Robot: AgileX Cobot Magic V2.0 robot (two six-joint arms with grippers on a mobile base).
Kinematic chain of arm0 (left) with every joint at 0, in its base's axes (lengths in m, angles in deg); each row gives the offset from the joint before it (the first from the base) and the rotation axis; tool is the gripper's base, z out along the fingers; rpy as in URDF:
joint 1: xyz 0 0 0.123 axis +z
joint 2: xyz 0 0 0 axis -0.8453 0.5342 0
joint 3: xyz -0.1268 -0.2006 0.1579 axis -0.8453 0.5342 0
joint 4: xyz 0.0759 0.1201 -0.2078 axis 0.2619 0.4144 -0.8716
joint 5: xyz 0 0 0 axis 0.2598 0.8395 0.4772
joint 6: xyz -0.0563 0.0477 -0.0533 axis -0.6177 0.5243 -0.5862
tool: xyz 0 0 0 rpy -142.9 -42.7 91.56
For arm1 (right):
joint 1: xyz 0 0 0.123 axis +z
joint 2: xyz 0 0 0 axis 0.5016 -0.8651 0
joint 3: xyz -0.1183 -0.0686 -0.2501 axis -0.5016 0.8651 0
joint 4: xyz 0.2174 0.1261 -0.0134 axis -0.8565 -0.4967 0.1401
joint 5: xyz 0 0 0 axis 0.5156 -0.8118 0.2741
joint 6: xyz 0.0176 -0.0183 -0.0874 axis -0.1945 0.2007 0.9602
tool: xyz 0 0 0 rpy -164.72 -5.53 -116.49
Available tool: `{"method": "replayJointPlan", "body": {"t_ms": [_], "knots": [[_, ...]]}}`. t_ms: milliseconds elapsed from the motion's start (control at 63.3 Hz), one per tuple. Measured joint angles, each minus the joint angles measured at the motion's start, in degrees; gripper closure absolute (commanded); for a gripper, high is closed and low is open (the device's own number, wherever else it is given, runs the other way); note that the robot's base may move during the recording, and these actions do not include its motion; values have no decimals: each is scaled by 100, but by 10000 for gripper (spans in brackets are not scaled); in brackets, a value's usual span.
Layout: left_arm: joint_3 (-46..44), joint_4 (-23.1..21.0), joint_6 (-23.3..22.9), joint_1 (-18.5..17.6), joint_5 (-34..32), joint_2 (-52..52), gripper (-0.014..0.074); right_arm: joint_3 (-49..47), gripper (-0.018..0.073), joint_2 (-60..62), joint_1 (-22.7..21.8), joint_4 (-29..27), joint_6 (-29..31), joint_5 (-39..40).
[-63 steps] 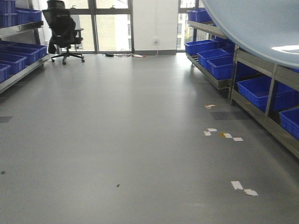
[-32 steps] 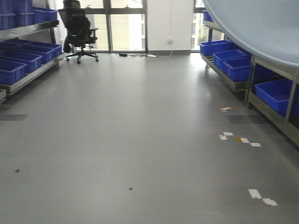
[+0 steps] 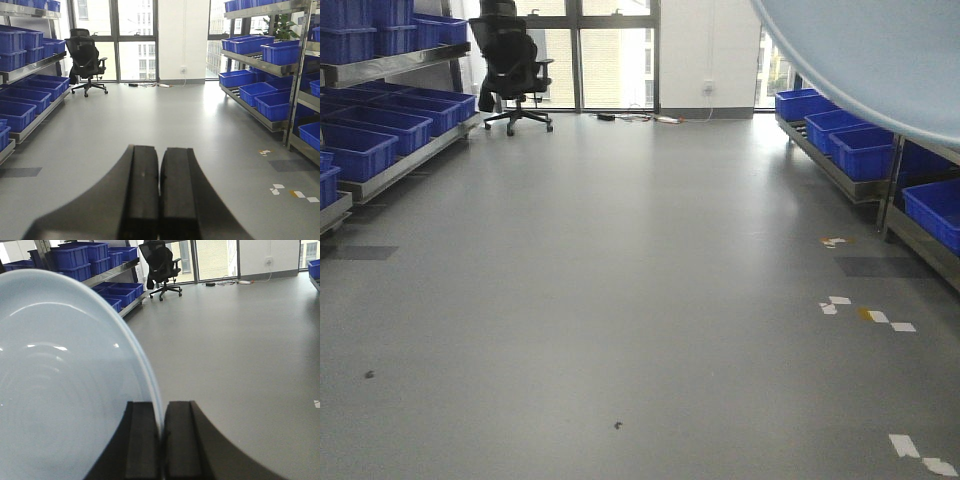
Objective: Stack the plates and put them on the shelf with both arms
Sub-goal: 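Drive forward across the floor carrying the white plates in the right gripper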
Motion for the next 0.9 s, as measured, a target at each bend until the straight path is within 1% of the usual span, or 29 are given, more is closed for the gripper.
{"method": "replayJointPlan", "body": {"t_ms": [900], "knots": [[0,0,0,0,0,0,516,0,510,0,0,0,9,0]]}}
